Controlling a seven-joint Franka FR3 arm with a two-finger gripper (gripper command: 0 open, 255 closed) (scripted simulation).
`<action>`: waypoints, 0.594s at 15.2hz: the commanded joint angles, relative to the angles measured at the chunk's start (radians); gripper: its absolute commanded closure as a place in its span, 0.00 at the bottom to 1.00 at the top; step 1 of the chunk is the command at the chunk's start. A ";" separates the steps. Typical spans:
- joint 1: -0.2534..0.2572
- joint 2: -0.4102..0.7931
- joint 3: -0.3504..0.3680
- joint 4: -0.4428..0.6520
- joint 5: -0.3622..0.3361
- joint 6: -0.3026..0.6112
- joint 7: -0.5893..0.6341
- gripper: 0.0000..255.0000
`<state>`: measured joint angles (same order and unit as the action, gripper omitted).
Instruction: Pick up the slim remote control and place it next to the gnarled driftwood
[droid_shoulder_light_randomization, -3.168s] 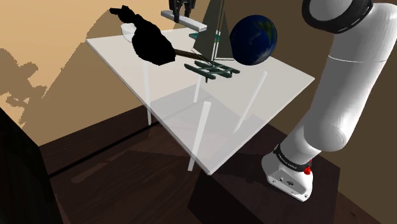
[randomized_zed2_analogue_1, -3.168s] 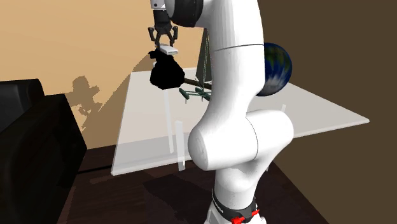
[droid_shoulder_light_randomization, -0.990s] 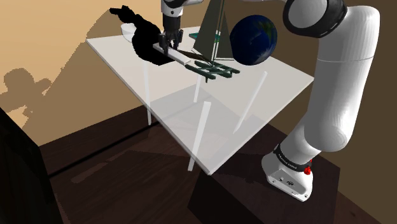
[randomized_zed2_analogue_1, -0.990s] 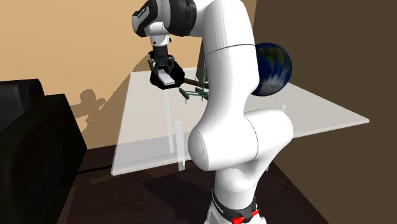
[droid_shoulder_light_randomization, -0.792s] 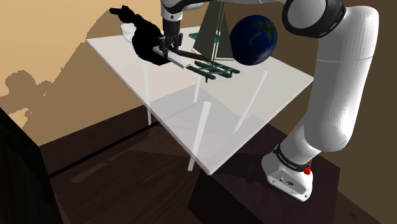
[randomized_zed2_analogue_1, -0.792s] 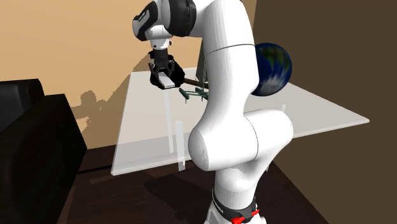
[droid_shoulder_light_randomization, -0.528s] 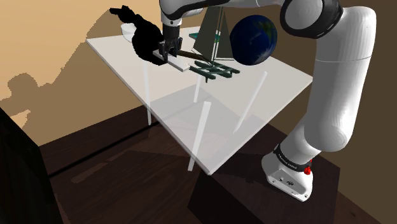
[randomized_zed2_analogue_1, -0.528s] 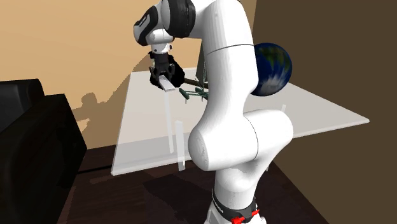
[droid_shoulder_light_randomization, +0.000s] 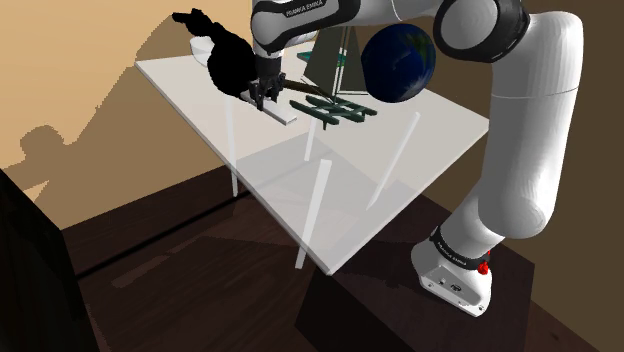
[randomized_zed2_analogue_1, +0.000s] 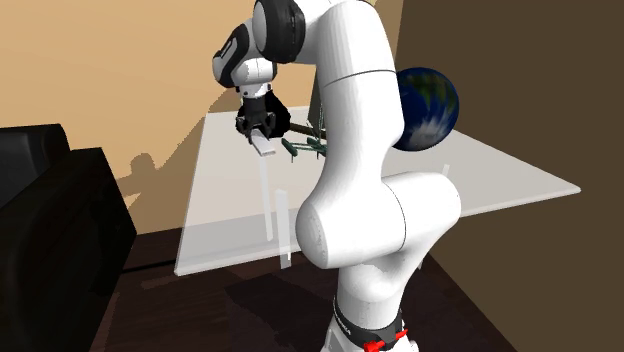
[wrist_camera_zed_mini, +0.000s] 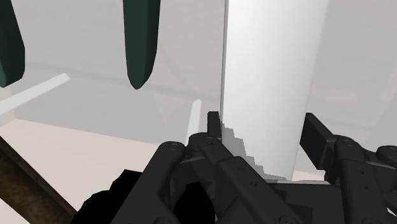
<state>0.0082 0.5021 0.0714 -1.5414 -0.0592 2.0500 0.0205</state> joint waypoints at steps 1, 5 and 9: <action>-0.001 0.008 -0.001 -0.013 -0.001 0.022 -0.001 1.00; -0.001 0.018 -0.001 -0.023 -0.002 0.042 0.000 1.00; -0.001 0.018 -0.001 -0.023 -0.002 0.042 0.000 1.00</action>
<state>0.0077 0.5161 0.0710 -1.5641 -0.0608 2.0922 0.0205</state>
